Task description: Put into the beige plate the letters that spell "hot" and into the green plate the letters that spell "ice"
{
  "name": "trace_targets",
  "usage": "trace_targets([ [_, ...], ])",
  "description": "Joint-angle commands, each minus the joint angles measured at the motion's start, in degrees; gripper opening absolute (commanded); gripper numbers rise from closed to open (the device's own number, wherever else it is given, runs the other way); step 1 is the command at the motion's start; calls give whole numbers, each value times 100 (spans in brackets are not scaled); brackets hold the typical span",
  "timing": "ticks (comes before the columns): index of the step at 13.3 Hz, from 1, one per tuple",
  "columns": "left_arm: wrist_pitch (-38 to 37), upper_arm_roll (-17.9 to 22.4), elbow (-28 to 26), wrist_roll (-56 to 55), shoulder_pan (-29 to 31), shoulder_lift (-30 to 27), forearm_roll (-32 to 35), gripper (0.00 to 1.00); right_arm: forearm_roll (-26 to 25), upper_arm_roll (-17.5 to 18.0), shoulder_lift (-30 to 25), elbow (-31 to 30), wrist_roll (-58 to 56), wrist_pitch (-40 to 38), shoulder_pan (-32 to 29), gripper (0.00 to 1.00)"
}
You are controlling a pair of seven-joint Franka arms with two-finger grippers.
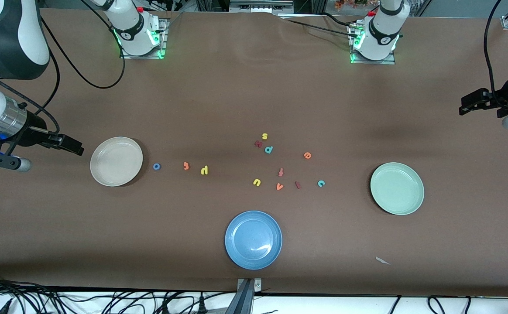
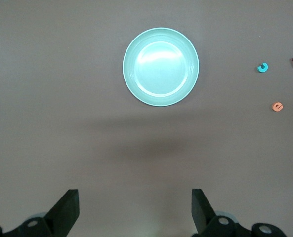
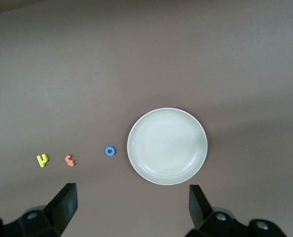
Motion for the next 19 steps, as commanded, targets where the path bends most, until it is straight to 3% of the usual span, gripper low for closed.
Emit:
trace_targets([
  [1,46,-15,-60,160,42,-59,-191,100,-65,11,-49,-61,69,6,22,100],
  [19,46,-41,-16,151,24,-68,-305,100,-65,11,-49,-61,69,6,13,100],
])
